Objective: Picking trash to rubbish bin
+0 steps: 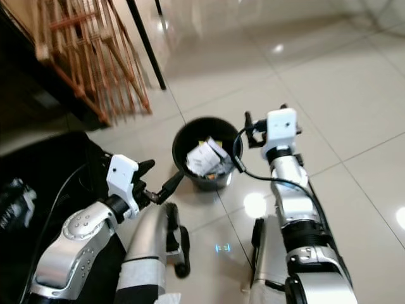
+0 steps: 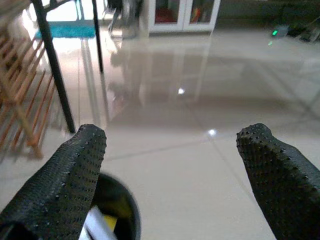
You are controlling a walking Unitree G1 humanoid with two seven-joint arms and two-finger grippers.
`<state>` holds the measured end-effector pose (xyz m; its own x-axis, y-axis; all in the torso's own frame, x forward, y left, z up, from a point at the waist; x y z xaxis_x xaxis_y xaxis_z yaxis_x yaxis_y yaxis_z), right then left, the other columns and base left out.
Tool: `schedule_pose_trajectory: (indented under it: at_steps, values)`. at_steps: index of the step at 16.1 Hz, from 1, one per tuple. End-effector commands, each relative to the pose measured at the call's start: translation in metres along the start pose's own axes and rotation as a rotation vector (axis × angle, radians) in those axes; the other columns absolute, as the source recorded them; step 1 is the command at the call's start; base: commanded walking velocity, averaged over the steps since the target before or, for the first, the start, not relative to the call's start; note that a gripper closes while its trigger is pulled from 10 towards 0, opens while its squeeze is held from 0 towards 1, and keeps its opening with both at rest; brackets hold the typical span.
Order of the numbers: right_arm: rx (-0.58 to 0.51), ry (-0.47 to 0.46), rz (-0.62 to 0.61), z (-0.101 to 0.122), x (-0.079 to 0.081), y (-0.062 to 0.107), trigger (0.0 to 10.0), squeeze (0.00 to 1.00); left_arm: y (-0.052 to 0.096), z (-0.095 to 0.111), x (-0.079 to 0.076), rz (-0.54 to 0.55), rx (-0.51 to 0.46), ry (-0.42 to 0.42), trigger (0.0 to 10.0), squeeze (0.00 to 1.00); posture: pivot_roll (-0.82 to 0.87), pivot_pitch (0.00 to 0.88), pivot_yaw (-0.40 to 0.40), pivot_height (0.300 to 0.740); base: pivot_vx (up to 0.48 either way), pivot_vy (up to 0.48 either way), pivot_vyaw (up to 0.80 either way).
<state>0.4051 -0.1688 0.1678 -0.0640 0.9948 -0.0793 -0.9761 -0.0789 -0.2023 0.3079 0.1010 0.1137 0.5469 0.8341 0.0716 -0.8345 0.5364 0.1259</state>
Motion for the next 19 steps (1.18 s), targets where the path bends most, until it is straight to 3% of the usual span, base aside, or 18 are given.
schedule_pose_trajectory:
  at_steps: [1,7,11,13,16,17,19]
  values:
    - [0.018,-0.009,-0.007,-0.002,-0.005,0.006,10.0,0.0,0.001,-0.005,0.001,-0.012,0.01,-0.022,10.0,0.0,0.09,0.204,0.109,0.669,0.0,0.0,0.0]
    - [0.042,-0.006,0.041,0.0,0.006,0.018,10.0,0.0,-0.002,-0.011,0.008,-0.027,0.009,-0.051,10.0,0.0,0.08,0.171,0.125,0.724,0.0,0.0,0.0]
    - [0.051,-0.004,0.05,0.003,0.017,0.026,10.0,0.0,-0.011,-0.013,0.001,-0.031,-0.015,-0.043,10.0,0.0,0.05,0.116,0.107,0.74,0.0,0.0,0.0]
    - [0.079,-0.031,0.005,-0.002,0.013,0.034,10.0,0.0,-0.014,-0.021,-0.002,-0.01,-0.009,-0.039,10.0,0.0,0.04,0.086,0.086,0.74,0.0,0.0,0.0]
    - [0.099,0.02,-0.052,-0.008,0.002,0.043,10.0,0.0,-0.017,-0.027,0.0,0.042,0.001,-0.056,10.0,0.0,0.03,0.06,0.057,0.74,0.0,0.0,0.0]
    - [0.131,-0.052,-0.113,-0.012,-0.008,0.045,10.0,0.0,-0.018,-0.027,0.0,0.055,-0.005,-0.048,10.0,0.0,0.03,0.054,0.053,0.74,0.0,0.0,0.0]
    - [0.138,-0.055,-0.173,-0.013,-0.021,0.047,10.0,0.0,-0.022,-0.028,0.001,0.079,-0.014,-0.038,10.0,0.0,0.02,0.033,0.037,0.74,0.0,0.0,0.0]
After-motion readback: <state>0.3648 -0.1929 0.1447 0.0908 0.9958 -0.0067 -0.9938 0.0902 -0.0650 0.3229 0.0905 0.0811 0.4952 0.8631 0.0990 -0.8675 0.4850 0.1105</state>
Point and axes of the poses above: a point about 5 cm out from each wrist's last joint towards the gripper, its own y axis pointing back from the gripper into the wrist, its own z axis along the axis of the wrist's last joint, x = y × z, the point moved 5 cm from there along -y, pointing out of the wrist towards the gripper, and after that the axes turned 5 degrees about -y, right-handed, at the moved point
